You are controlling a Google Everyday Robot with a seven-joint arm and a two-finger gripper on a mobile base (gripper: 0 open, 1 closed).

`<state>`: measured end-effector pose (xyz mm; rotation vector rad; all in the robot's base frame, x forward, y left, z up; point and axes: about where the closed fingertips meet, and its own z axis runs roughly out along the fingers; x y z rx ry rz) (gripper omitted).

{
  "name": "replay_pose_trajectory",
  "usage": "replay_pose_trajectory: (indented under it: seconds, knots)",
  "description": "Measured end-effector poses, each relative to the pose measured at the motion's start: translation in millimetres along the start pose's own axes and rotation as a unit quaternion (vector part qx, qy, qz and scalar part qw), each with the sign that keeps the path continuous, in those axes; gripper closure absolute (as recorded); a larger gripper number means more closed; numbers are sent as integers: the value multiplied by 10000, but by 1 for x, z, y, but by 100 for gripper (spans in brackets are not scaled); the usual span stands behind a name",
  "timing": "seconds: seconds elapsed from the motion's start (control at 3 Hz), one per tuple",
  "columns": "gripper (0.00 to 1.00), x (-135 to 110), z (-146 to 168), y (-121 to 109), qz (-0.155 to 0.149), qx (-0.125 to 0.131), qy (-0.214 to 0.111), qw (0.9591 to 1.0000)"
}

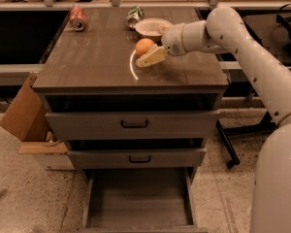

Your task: Pick orange from bottom drawer and place on counter

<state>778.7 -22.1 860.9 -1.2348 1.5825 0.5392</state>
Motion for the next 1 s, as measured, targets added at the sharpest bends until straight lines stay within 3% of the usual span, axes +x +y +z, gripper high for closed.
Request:
replay_pose_trajectory:
  seconds: [0.33, 1.0]
  knots:
    - [0, -4, -7, -2, -70, 45, -53, 10000]
    - [0, -11, -64, 4, -202, 433, -183, 9987]
